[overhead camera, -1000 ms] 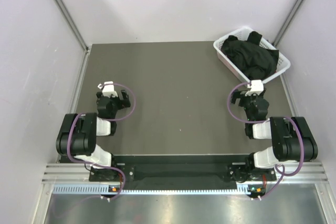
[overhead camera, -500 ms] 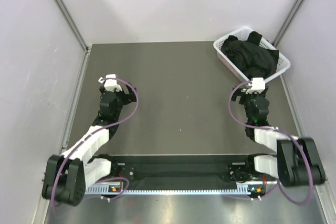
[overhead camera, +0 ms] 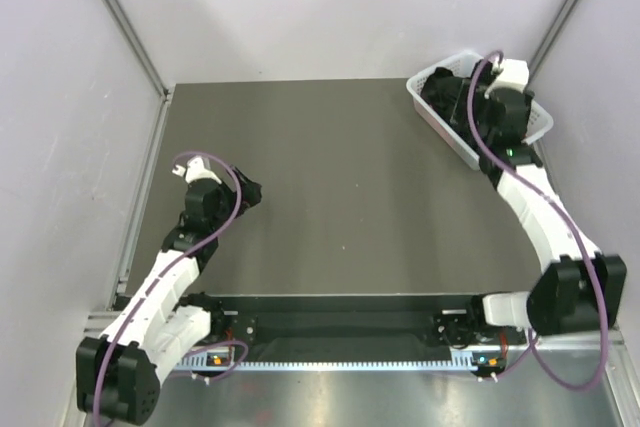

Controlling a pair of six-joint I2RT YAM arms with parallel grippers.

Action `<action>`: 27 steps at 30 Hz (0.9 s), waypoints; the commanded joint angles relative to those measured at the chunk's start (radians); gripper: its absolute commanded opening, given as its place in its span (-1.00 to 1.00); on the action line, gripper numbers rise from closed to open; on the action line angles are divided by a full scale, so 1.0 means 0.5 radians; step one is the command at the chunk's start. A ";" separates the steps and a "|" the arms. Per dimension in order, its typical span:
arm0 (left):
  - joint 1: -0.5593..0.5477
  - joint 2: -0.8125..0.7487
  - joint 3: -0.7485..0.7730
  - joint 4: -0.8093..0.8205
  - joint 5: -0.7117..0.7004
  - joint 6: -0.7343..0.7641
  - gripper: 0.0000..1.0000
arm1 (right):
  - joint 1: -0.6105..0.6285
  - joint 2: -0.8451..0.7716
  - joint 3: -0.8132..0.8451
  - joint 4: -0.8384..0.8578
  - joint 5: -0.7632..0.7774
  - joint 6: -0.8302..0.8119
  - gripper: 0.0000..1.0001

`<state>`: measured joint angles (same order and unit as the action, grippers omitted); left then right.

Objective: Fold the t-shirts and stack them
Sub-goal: Grab the tshirt from the pile

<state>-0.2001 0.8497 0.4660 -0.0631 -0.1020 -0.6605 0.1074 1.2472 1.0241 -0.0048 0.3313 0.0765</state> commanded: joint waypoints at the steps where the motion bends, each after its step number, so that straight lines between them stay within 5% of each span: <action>1: 0.004 0.031 0.236 -0.339 0.157 -0.186 0.98 | -0.055 0.320 0.374 -0.425 -0.036 0.135 0.83; 5: 0.007 0.107 0.555 -0.585 0.586 0.097 0.98 | -0.104 0.775 0.884 -0.793 -0.269 0.200 0.54; 10: 0.041 0.037 0.519 -0.359 0.912 -0.010 0.98 | -0.113 1.107 1.280 -1.043 -0.383 0.356 0.43; 21: 0.047 0.313 0.672 -0.334 1.124 -0.050 0.82 | -0.270 1.380 1.348 -1.055 -0.610 0.767 0.41; 27: 0.057 0.430 0.832 -0.420 1.128 0.039 0.79 | -0.298 1.515 1.412 -0.975 -0.724 0.795 0.22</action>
<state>-0.1791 1.0550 0.8135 -0.2729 0.4374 -0.6807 -0.0334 1.9892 1.6684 -0.5343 0.0216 0.4427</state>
